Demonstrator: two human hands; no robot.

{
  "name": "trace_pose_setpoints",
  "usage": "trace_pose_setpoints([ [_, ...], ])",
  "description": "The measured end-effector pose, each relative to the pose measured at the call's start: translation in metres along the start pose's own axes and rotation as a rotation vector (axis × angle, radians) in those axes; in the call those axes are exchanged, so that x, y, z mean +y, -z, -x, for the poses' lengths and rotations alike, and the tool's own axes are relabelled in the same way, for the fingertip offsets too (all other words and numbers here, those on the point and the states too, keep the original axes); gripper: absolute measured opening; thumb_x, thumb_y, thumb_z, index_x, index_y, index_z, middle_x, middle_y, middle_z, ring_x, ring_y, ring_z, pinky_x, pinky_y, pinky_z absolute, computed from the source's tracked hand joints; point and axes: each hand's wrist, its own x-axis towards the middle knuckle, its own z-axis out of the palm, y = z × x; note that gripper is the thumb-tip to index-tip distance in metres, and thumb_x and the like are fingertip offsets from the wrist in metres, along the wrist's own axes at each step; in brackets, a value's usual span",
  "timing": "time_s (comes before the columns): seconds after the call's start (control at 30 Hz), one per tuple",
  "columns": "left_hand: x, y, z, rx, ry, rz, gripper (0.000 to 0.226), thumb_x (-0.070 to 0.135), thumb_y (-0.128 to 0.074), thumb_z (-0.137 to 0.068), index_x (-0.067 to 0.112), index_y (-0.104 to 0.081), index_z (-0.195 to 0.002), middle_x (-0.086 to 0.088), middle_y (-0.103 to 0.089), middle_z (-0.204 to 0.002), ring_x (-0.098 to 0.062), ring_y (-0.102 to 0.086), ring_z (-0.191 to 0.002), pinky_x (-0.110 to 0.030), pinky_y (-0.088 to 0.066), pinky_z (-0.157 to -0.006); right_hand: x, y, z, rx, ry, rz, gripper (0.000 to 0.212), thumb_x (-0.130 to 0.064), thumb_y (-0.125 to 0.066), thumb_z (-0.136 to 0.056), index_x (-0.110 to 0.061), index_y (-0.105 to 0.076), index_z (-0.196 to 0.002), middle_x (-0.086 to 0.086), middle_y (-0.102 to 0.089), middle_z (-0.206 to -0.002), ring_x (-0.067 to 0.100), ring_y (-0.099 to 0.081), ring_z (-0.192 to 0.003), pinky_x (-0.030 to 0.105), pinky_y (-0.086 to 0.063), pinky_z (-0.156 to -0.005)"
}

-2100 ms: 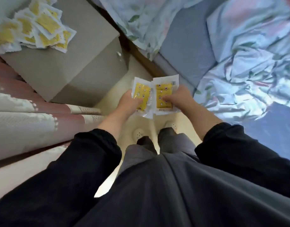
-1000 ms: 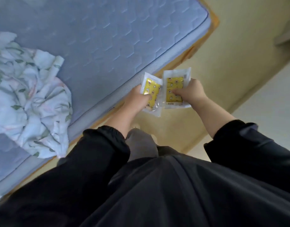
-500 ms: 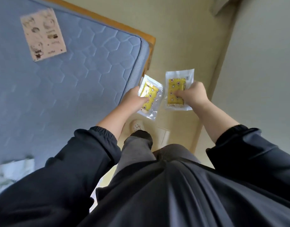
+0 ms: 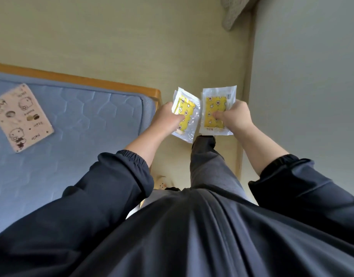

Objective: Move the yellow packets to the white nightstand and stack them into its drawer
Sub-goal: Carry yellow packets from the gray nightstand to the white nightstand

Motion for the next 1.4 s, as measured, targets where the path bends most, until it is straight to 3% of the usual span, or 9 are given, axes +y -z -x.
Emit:
trace_pose_setpoints([
  [0.2, 0.072, 0.009, -0.105, 0.115, 0.115, 0.117, 0.023, 0.016, -0.061, -0.087, 0.010, -0.060, -0.109, -0.007, -0.067, -0.106, -0.026, -0.065, -0.094, -0.036, -0.051, -0.081, -0.064, 0.041, -0.117, -0.053, 0.005, 0.063, 0.023, -0.005, -0.070, -0.078, 0.009, -0.066, -0.096, 0.017, -0.072, -0.090, 0.028, -0.071, -0.082, 0.043, -0.059, -0.072],
  [0.37, 0.143, 0.014, -0.167, 0.193, 0.163, 0.292, 0.012, 0.007, -0.058, -0.087, 0.019, -0.058, -0.092, 0.007, -0.061, -0.080, -0.018, -0.061, -0.076, -0.026, -0.048, -0.067, -0.130, 0.081, -0.198, -0.088, -0.004, 0.135, 0.037, -0.009, -0.072, -0.076, 0.015, -0.062, -0.102, 0.026, -0.069, -0.098, 0.036, -0.069, -0.089, 0.046, -0.058, -0.073],
  [0.57, 0.182, 0.063, -0.225, 0.280, 0.192, 0.381, 0.014, 0.008, -0.056, -0.087, 0.016, -0.062, -0.098, 0.006, -0.062, -0.084, -0.008, -0.058, -0.070, -0.016, -0.044, -0.058, -0.216, 0.082, -0.270, -0.166, 0.043, 0.211, 0.025, -0.010, -0.073, -0.077, 0.007, -0.067, -0.096, 0.018, -0.071, -0.093, 0.030, -0.069, -0.086, 0.041, -0.058, -0.073],
  [0.7, 0.184, 0.115, -0.266, 0.348, 0.251, 0.472, 0.021, 0.009, -0.056, -0.086, 0.013, -0.062, -0.106, -0.003, -0.067, -0.099, -0.019, -0.064, -0.090, -0.034, -0.054, -0.080, -0.278, 0.052, -0.307, -0.255, 0.089, 0.254, 0.012, -0.009, -0.074, -0.079, -0.011, -0.064, -0.086, 0.000, -0.064, -0.078, 0.017, -0.063, -0.073, 0.026, -0.049, -0.061],
  [0.83, 0.180, 0.171, -0.308, 0.396, 0.290, 0.566, 0.017, 0.008, -0.056, -0.086, 0.011, -0.059, -0.103, -0.003, -0.065, -0.095, -0.023, -0.064, -0.091, -0.034, -0.053, -0.077, -0.350, 0.007, -0.342, -0.334, 0.134, 0.316, 0.016, -0.010, -0.073, -0.080, -0.017, -0.059, -0.085, -0.009, -0.056, -0.069, 0.003, -0.053, -0.060, 0.016, -0.043, -0.047],
  [1.0, 0.178, 0.246, -0.346, 0.472, 0.375, 0.690, 0.024, 0.010, -0.057, -0.085, 0.005, -0.059, -0.109, -0.013, -0.067, -0.106, -0.030, -0.065, -0.097, -0.049, -0.053, -0.088, -0.442, -0.053, -0.378, -0.413, 0.165, 0.344, 0.014, -0.004, -0.074, -0.077, -0.012, -0.063, -0.078, -0.002, -0.064, -0.075, 0.014, -0.060, -0.068, 0.022, -0.049, -0.058],
  [1.07, 0.177, 0.275, -0.355, 0.515, 0.393, 0.727, 0.024, 0.011, -0.057, -0.086, 0.006, -0.059, -0.109, -0.012, -0.067, -0.106, -0.028, -0.065, -0.096, -0.047, -0.053, -0.087, -0.477, -0.078, -0.388, -0.460, 0.196, 0.368, 0.021, -0.004, -0.074, -0.077, -0.018, -0.060, -0.073, -0.003, -0.064, -0.075, 0.013, -0.062, -0.067, 0.021, -0.049, -0.058],
  [1.23, 0.166, 0.346, -0.380, 0.650, 0.444, 0.846, 0.022, 0.010, -0.057, -0.087, 0.008, -0.059, -0.109, -0.010, -0.066, -0.106, -0.024, -0.064, -0.092, -0.034, -0.052, -0.075, -0.559, -0.151, -0.410, -0.557, 0.291, 0.464, 0.024, -0.004, -0.076, -0.073, -0.021, -0.061, -0.072, 0.005, -0.068, -0.085, 0.024, -0.069, -0.085, 0.039, -0.056, -0.081],
  [1.4, 0.144, 0.423, -0.410, 0.799, 0.497, 0.970, 0.013, 0.010, -0.056, -0.088, 0.016, -0.056, -0.100, -0.002, -0.064, -0.097, -0.014, -0.061, -0.081, -0.024, -0.050, -0.064, -0.646, -0.241, -0.429, -0.688, 0.380, 0.546, 0.026, -0.002, -0.075, -0.074, -0.023, -0.059, -0.071, 0.002, -0.067, -0.083, 0.024, -0.069, -0.086, 0.039, -0.056, -0.084],
])
